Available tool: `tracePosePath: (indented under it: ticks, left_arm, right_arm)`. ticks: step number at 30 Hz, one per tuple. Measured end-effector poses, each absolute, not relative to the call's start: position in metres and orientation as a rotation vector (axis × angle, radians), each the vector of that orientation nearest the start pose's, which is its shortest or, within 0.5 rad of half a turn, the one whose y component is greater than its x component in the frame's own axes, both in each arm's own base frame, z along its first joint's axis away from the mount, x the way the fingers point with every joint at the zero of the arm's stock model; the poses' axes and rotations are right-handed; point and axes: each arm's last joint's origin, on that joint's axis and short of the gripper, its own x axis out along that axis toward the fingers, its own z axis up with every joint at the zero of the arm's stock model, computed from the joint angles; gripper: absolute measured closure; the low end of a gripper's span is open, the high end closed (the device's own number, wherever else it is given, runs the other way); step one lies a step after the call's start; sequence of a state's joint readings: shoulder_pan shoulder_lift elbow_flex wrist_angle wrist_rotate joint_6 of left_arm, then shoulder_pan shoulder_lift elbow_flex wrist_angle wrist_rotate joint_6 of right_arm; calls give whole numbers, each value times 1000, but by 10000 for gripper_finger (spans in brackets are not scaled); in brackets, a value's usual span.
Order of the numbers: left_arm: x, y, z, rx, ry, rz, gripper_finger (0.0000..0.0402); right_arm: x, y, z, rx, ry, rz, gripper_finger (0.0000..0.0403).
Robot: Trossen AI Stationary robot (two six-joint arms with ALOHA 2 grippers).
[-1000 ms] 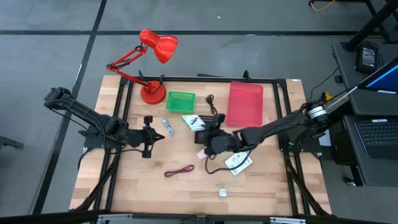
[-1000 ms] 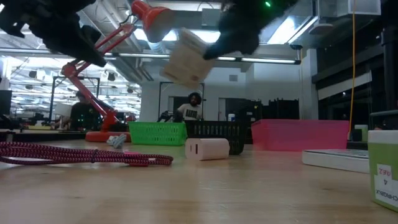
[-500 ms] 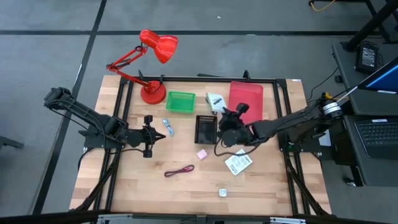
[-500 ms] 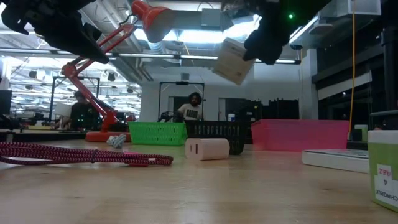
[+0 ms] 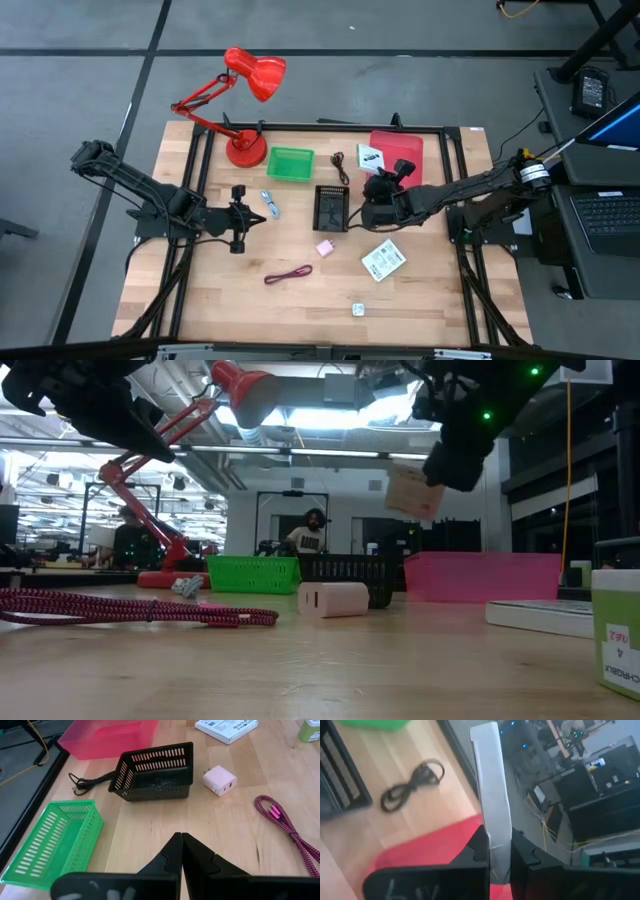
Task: Pick and place items into bin
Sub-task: Put the left white card reader box into the pink bin
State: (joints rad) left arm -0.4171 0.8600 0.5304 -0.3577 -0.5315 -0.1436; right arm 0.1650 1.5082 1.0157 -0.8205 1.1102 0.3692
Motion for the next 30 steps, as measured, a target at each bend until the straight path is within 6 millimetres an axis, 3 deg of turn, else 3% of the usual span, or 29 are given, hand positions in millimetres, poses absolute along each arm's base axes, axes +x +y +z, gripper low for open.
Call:
tracePosePath:
  ticks: [13,30]
  left_arm:
    - [162,-56,222,175,601,152,398]
    - [162,-56,222,175,601,152,398]
  right_arm:
    - [245,14,221,-458,1095,-991,386]
    - [244,-22,219,-413,1268,-988,386]
